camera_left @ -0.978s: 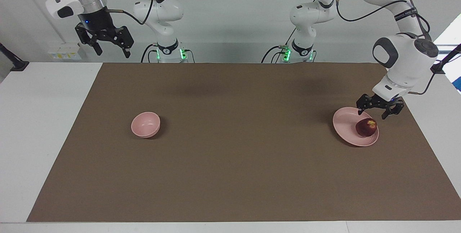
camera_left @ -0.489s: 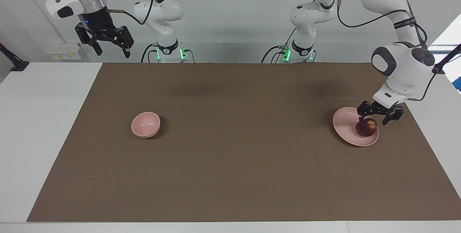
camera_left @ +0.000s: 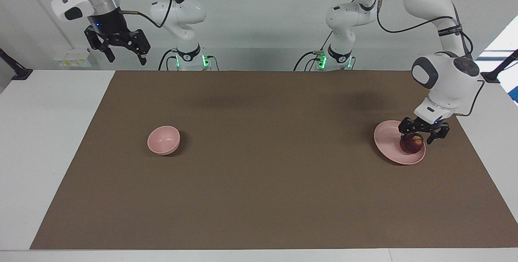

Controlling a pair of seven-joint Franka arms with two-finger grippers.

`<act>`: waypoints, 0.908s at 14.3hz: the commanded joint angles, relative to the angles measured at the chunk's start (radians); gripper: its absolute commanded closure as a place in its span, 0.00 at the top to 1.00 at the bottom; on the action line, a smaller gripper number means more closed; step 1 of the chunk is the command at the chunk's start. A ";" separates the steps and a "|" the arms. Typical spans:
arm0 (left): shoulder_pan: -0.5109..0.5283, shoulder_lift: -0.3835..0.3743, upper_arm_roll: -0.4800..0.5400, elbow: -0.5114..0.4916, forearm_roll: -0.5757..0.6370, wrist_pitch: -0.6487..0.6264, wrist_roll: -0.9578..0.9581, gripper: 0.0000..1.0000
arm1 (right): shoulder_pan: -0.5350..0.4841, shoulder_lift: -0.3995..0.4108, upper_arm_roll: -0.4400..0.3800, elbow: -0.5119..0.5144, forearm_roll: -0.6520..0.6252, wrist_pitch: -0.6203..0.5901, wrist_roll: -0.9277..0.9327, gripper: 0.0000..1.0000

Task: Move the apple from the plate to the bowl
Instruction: 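Close the left gripper on the apple and lift it off the plate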

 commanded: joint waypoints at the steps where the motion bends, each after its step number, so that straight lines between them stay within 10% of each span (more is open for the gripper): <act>1: 0.007 -0.001 -0.002 -0.013 -0.001 0.029 0.009 0.96 | -0.011 0.000 0.001 0.004 -0.003 -0.016 -0.032 1.00; 3: 0.007 -0.001 -0.002 -0.013 -0.001 0.031 0.009 0.81 | -0.011 0.000 0.001 0.004 -0.003 -0.016 -0.032 1.00; 8: -0.001 -0.002 -0.004 -0.009 -0.001 0.014 0.006 0.07 | -0.011 0.000 0.001 0.004 -0.003 -0.016 -0.032 1.00; 13: -0.024 -0.104 -0.013 -0.006 -0.001 -0.074 -0.032 0.00 | -0.011 0.000 0.001 0.004 -0.003 -0.016 -0.032 1.00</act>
